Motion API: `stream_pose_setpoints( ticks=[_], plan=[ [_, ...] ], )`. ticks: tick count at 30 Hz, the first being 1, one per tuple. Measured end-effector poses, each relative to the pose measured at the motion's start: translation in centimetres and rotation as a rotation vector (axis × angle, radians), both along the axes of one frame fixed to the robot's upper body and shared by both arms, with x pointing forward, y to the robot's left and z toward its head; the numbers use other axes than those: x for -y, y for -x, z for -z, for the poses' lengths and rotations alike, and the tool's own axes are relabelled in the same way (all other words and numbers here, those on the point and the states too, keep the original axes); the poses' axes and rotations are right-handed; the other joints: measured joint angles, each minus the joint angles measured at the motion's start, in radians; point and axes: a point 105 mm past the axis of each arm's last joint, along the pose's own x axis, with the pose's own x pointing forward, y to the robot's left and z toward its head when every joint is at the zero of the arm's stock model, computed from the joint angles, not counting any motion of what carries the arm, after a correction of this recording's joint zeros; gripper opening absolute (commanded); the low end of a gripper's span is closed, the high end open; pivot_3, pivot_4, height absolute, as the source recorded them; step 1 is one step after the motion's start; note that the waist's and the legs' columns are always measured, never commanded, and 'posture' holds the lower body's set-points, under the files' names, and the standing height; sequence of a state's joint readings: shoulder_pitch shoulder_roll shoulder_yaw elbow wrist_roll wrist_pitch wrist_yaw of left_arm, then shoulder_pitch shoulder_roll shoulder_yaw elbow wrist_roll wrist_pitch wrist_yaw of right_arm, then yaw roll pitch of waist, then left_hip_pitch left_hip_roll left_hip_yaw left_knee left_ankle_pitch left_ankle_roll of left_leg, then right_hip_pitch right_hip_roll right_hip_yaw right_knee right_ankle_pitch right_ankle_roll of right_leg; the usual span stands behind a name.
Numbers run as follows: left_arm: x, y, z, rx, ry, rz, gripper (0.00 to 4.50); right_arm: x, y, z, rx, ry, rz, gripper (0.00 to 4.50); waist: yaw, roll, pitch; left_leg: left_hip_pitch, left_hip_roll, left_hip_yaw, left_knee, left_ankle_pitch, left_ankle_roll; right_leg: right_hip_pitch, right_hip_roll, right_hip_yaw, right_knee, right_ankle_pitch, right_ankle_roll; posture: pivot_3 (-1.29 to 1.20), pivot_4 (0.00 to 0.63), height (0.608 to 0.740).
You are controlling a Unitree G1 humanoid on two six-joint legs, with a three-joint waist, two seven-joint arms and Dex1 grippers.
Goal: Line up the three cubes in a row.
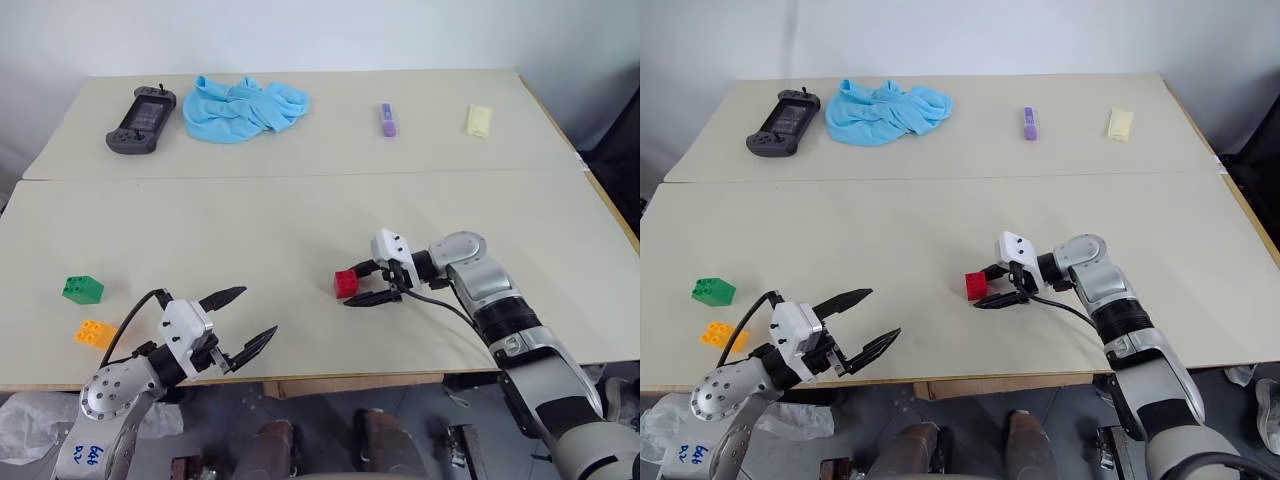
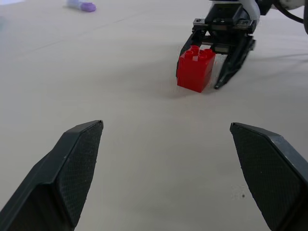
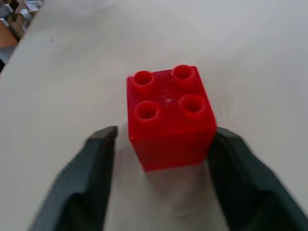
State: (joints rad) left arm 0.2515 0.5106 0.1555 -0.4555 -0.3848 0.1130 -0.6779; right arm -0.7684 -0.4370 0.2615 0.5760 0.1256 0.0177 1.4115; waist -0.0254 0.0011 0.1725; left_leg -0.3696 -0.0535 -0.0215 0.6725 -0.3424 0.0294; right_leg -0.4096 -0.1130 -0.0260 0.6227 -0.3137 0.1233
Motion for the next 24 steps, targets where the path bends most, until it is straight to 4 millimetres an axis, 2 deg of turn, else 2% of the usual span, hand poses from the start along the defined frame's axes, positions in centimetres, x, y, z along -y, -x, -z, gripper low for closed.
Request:
stream_pose_setpoints(
  ticks=[1,3,6,8,10,11,15,17,19,21,24],
  plan=[
    [-0.2,0.0,0.0,-0.005,0.003,-0.008,4.5,0.0,0.0,-0.2,0.006,-0.008,0.003,4.39,0.0,0.0,0.0,0.0,0.0,0.0,0.0,0.0,0.0,0.0,0.0,0.0,0.0,0.0,0.0,0.0,0.15,0.74],
    [-0.7,0.4,-0.1,-0.019,0.03,-0.033,4.5,0.0,0.4,-1.2,0.031,-0.072,-0.01,4.45,-0.001,0.0,0.0,0.0,0.0,0.0,-0.001,0.0,0.0,0.0,0.0,0.0,0.0,0.0,0.0,0.0,0.15,0.74],
    [-2.0,1.5,-1.6,0.012,0.058,-0.076,4.5,0.2,1.6,-3.1,0.066,-0.177,-0.066,4.45,0.0,-0.001,0.0,-0.001,0.0,-0.001,-0.001,0.0,0.0,0.0,0.0,0.0,-0.001,0.0,0.0,0.0,0.15,0.74],
    [-5.3,3.2,-3.3,0.062,0.033,-0.203,4.5,1.1,2.9,-4.3,0.097,-0.235,-0.102,4.45,-0.003,-0.002,0.001,-0.001,0.002,-0.001,-0.002,-0.002,0.0,0.0,0.001,0.0,-0.002,0.0,0.0,0.0,0.15,0.74],
    [-9.0,5.2,-4.1,0.072,-0.005,-0.364,4.5,2.2,3.6,-4.4,0.102,-0.261,-0.103,4.45,-0.001,-0.002,0.001,0.0,0.002,0.0,-0.003,-0.002,0.0,0.001,0.001,0.0,-0.006,0.0,0.0,0.0,0.15,0.74],
    [-10.0,5.8,-4.2,0.072,-0.006,-0.408,4.5,2.3,3.8,-4.3,0.096,-0.274,-0.108,4.45,0.0,-0.002,0.001,0.0,0.002,0.0,-0.003,-0.002,0.0,0.002,0.001,0.0,-0.006,0.0,0.0,0.0,0.15,0.74],
    [-13.9,8.5,-3.3,0.045,0.021,-0.586,4.5,0.3,4.8,-4.4,0.063,-0.385,-0.161,4.45,0.0,-0.002,0.001,0.001,0.003,0.0,-0.003,-0.002,0.0,0.002,0.001,0.0,-0.006,0.0,0.0,0.0,0.15,0.74],
    [-17.0,10.5,-2.9,0.052,0.058,-0.74,4.5,-0.6,5.4,-4.9,0.069,-0.437,-0.196,4.45,0.0,-0.002,0.001,0.001,0.003,0.0,-0.003,-0.002,0.0,0.002,0.001,0.0,-0.006,0.0,-0.001,0.0,0.15,0.74],
    [-19.0,12.6,-2.4,0.043,0.083,-0.852,4.5,-1.2,5.9,-5.2,0.085,-0.47,-0.217,4.45,0.001,-0.003,0.001,0.001,0.003,0.0,-0.003,-0.003,0.0,0.002,0.001,0.0,-0.006,0.0,-0.001,0.0,0.15,0.74],
    [-20.5,14.9,-1.1,0.004,0.103,-0.957,4.5,-1.6,6.5,-5.2,0.089,-0.506,-0.231,4.45,0.0,-0.003,0.001,0.001,0.003,0.0,-0.003,-0.005,0.002,0.003,0.0,0.0,-0.007,0.0,-0.001,0.0,0.15,0.74],
    [-21.4,17.2,0.6,-0.047,0.132,-1.047,4.5,-1.9,7.0,-5.3,0.094,-0.535,-0.235,4.45,0.006,-0.004,0.001,0.001,0.003,0.0,-0.003,-0.006,0.003,0.003,0.0,0.0,-0.008,0.0,-0.001,0.0,0.15,0.74]
  ],
)
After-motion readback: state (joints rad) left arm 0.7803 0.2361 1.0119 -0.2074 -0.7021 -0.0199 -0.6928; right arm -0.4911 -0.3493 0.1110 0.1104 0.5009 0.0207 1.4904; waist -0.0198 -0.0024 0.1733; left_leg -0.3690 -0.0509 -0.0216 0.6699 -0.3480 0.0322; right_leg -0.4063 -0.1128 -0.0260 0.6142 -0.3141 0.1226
